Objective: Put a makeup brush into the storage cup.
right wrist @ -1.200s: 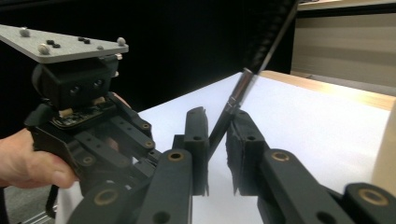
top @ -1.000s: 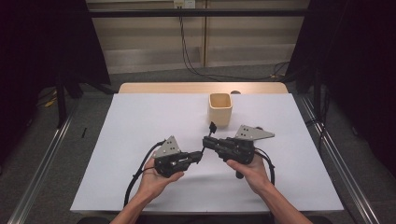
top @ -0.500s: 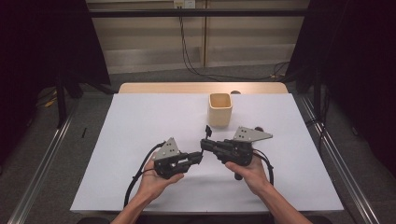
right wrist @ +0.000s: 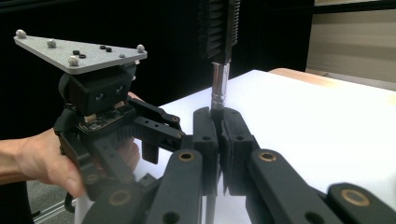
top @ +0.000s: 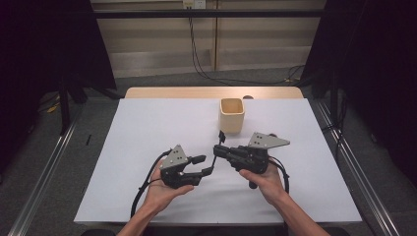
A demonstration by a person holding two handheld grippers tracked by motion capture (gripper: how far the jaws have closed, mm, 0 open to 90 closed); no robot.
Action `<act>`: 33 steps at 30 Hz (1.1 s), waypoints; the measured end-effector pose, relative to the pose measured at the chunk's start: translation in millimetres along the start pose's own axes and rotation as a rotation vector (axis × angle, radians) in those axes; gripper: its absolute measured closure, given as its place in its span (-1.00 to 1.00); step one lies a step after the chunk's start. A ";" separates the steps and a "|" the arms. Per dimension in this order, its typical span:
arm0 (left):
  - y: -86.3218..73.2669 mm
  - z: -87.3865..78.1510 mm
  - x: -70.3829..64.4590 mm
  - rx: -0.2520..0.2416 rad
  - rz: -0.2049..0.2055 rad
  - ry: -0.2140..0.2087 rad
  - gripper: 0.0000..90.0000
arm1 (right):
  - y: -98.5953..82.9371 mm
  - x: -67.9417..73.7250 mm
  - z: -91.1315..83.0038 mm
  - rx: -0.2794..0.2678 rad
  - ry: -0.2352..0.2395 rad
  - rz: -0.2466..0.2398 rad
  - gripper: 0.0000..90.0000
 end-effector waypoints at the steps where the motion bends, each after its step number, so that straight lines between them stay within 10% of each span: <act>1: 0.2 -1.1 0.7 -0.003 -0.012 0.005 0.00 | 0.4 -0.4 -0.8 -0.003 -0.003 0.002 0.93; 18: -5.6 -34.5 34.4 -0.001 -0.098 0.148 -0.86 | 2.8 -9.6 -10.5 -0.006 -0.040 0.004 0.93; 33: -16.7 -75.3 59.7 -0.060 -0.102 0.242 -0.94 | 7.4 -23.1 -19.7 -0.011 -0.083 0.009 0.93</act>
Point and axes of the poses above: each handheld gripper's, and its own axes: z roughly forward along the jaws, y roughly out of its top, x roughly to its left, the point moved 7 cm from there along z, roughly forward along the jaws, and after that the axes turned 8 degrees about y, right-handed, at the moved point
